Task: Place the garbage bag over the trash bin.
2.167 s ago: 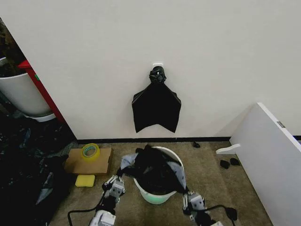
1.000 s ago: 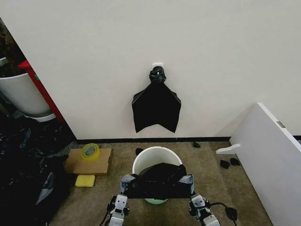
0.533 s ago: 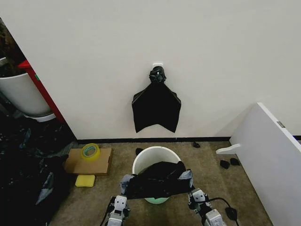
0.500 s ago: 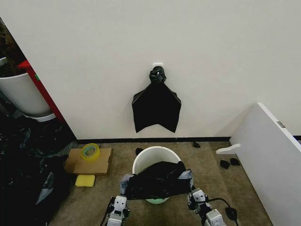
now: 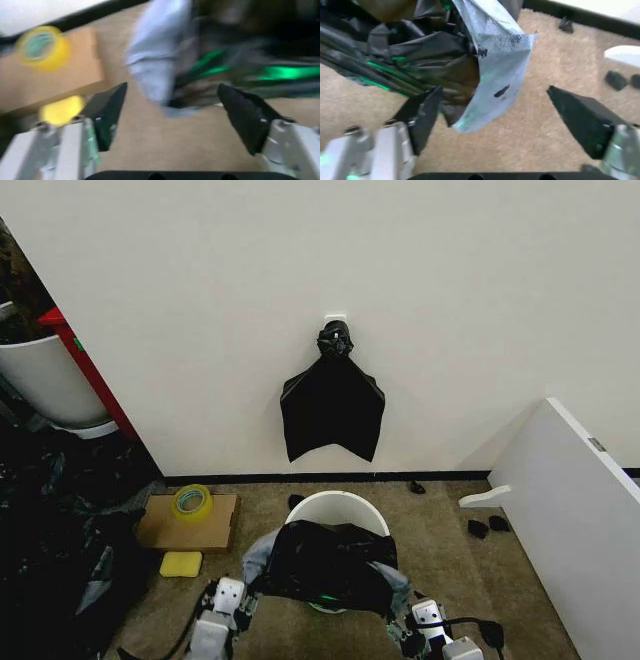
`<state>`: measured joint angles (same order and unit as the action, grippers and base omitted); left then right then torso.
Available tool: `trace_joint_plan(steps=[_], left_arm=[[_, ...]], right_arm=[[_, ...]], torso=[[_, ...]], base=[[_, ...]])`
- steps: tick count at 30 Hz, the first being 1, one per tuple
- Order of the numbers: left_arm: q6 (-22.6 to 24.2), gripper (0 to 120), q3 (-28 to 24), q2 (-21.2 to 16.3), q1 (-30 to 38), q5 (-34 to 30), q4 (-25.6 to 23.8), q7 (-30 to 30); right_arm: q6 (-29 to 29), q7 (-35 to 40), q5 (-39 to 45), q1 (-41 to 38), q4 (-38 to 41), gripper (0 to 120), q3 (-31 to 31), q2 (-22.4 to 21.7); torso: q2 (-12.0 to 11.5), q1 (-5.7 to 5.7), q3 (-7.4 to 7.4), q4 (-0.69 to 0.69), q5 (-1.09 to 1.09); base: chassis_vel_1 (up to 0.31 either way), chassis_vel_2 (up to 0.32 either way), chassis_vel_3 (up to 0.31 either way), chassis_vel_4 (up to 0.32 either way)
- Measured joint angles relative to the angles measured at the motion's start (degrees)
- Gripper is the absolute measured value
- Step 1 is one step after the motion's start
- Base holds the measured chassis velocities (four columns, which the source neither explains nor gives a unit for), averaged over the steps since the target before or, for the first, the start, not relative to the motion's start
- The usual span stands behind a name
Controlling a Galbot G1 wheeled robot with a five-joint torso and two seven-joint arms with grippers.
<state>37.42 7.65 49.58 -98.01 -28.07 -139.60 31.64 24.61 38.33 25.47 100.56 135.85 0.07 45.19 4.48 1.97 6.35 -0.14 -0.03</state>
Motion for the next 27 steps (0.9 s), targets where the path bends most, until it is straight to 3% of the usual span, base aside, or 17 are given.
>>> trace_joint_plan(steps=[1,5,6,10,11,14,15,17,18,19,21,22,23,27], left_arm=[[0.0,78,0.0,0.0,0.0,0.0,0.0,0.0],[4.8,95,1.1,-1.3,-0.1,-1.1,-3.8,-13.1],[4.8,95,1.1,-1.3,-0.1,-1.1,-3.8,-13.1],[5.2,100,4.6,-0.8,3.0,-1.2,-4.1,-21.4],[5.2,100,4.6,-0.8,3.0,-1.2,-4.1,-21.4],[5.2,100,10.4,0.4,6.1,-3.1,-3.5,-27.0],[5.2,100,10.4,0.4,6.1,-3.1,-3.5,-27.0],[5.1,100,14.5,1.8,10.3,-6.2,-2.1,-28.5],[5.1,100,14.5,1.8,10.3,-6.2,-2.1,-28.5],[5.0,100,16.2,2.6,12.3,-7.5,-1.2,-29.2],[3.6,100,17.8,3.4,14.5,-8.0,0.7,-30.4],[1.2,100,18.4,4.1,15.9,-7.3,2.8,-31.2],[1.2,100,18.4,4.1,15.9,-7.3,2.8,-31.2],[-6.3,100,18.5,8.4,18.6,-2.7,9.3,-32.0]], right_arm=[[0.0,0.0,0.0,0.0,0.0,81,0.0,0.0],[-2.8,-1.6,-4.5,0.7,0.8,98,1.6,-0.2],[-2.8,-1.6,-4.5,0.7,0.8,98,1.6,-0.2],[-17.7,-10.5,-9.5,0.0,-1.0,100,4.8,-0.2],[-17.7,-10.5,-9.5,0.0,-1.0,100,4.8,-0.2],[-29.1,-22.7,-7.3,-4.5,-5.6,100,9.3,0.1],[-29.1,-22.7,-7.3,-4.5,-5.6,100,9.3,0.1],[-34.7,-35.0,-1.4,-10.6,-11.3,100,11.8,0.1],[-34.7,-35.0,-1.4,-10.6,-11.3,100,11.8,0.1],[-36.0,-40.4,2.1,-14.8,-14.6,100,12.2,0.1],[-34.2,-44.7,7.4,-21.1,-18.5,100,11.5,0.2],[-28.5,-45.1,11.8,-26.0,-20.8,100,10.4,0.5],[-28.5,-45.1,11.8,-26.0,-20.8,100,10.4,0.5],[-6.6,-42.4,18.7,-38.8,-26.9,100,7.2,3.0]], torso=[[0.0,0.0,0.0,0.0,0.0],[0.0,0.0,0.0,0.0,0.01],[0.0,0.0,0.0,0.0,0.01],[0.0,0.0,0.0,-0.01,-0.01],[0.0,0.0,0.0,-0.01,-0.01],[0.0,0.0,0.0,0.0,0.01],[0.0,0.0,0.0,0.0,0.01],[0.0,0.0,0.01,-0.01,0.0],[0.0,0.0,0.01,-0.01,0.0],[0.0,0.01,0.01,-0.01,0.01],[0.0,0.01,0.01,0.0,0.03],[0.0,0.01,0.01,0.0,0.02],[0.0,0.01,0.01,0.0,0.02],[0.0,0.02,0.02,0.01,-0.05]], base=[[0.0,0.0,0.0,0.0],[0.0,0.0,0.0,0.0],[0.0,0.0,0.0,0.0],[0.0,0.0,0.0,0.0],[0.0,0.0,0.0,0.0],[0.0,0.0,0.0,0.0],[0.0,0.0,0.0,0.0],[0.0,0.0,0.0,0.0],[0.0,0.0,0.0,0.0],[0.0,0.0,0.0,0.0],[0.0,0.0,0.0,0.0],[0.0,0.0,0.0,0.0],[0.0,0.0,0.0,0.0],[0.0,0.0,0.0,0.0]])
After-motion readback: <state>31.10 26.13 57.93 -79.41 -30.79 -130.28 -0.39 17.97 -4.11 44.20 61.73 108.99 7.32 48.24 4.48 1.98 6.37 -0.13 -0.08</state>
